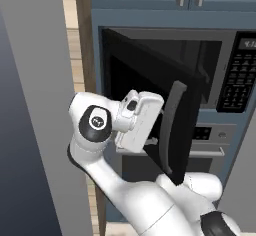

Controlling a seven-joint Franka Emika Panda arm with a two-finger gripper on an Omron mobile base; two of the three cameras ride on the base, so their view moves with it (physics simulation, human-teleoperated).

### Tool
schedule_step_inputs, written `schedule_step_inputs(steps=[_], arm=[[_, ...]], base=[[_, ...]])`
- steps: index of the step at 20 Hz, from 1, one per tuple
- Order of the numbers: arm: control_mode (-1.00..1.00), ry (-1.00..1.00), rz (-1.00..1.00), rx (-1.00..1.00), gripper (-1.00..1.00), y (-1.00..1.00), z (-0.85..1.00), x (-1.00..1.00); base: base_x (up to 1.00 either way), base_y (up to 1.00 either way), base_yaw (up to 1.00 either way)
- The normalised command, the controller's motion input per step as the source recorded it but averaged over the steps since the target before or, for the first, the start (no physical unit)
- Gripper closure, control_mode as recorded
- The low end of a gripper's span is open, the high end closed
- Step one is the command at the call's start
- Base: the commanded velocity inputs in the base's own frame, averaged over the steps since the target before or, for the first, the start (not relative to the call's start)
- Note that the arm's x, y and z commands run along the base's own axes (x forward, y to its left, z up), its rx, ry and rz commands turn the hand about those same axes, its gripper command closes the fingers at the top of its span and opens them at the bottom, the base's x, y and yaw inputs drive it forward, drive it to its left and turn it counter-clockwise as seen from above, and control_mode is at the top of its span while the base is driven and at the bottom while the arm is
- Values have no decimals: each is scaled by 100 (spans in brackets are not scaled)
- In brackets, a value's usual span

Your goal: Place the bowl containing the shrimp and broccoli in the microwave. Close the microwave door and press the start button to microwave the meal.

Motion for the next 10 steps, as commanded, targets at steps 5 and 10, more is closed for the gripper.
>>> schedule_step_inputs(steps=[5, 10], arm=[[-100, -12, 12, 27, -100, -100, -1, 6], [-100, -9, 25, 26, -100, -99, -2, 48]], base=[[0, 0, 0], [0, 0, 0]])
